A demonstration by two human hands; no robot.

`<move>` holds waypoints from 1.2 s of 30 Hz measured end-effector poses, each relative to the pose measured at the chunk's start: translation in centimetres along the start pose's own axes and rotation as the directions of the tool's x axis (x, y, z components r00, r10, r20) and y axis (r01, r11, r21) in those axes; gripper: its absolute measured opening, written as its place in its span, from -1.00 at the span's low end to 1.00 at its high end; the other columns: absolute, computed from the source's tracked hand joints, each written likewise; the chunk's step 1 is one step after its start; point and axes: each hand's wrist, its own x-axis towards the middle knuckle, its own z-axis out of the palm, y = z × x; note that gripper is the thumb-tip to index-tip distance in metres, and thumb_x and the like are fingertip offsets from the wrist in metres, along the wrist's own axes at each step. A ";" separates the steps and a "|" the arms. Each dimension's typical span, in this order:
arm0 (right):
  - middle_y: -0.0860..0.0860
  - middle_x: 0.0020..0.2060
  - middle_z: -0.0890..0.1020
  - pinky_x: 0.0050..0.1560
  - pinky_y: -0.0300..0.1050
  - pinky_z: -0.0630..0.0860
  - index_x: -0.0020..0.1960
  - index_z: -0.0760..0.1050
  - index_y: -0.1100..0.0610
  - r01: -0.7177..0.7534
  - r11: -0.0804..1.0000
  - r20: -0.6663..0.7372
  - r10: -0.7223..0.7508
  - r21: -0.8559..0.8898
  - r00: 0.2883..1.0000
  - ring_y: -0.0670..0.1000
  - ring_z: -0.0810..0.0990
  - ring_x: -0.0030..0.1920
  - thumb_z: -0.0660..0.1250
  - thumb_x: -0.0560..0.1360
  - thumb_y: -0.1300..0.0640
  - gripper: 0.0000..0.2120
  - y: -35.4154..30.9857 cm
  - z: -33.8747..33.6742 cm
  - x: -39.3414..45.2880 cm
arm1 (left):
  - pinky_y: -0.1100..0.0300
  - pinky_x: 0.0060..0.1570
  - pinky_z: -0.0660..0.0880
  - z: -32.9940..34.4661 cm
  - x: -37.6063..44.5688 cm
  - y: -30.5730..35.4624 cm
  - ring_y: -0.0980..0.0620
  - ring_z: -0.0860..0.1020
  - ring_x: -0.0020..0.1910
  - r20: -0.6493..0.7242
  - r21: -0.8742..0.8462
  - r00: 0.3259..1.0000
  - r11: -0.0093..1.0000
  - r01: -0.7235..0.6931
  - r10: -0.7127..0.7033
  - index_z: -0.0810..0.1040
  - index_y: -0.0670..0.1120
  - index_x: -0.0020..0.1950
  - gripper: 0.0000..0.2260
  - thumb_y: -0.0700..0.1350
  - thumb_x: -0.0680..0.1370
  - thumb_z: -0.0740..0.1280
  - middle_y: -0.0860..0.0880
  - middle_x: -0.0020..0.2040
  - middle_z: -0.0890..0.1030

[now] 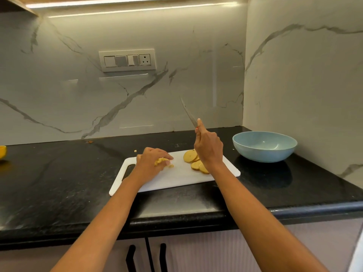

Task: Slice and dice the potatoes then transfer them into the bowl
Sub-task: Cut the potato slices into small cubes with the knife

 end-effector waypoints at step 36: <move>0.08 -0.05 0.65 -0.37 -0.34 0.36 0.46 0.25 0.16 -0.147 0.985 -0.077 0.154 0.096 0.985 -0.02 0.59 -0.18 0.06 0.65 0.09 -0.60 1.2 0.7 0.8 | -0.07 0.20 0.38 2.2 2.8 5.3 -0.06 0.52 0.10 -0.019 -0.237 0.964 0.938 0.254 -0.266 0.49 -0.09 0.11 -0.87 -0.14 0.59 0.22 -0.06 0.04 0.59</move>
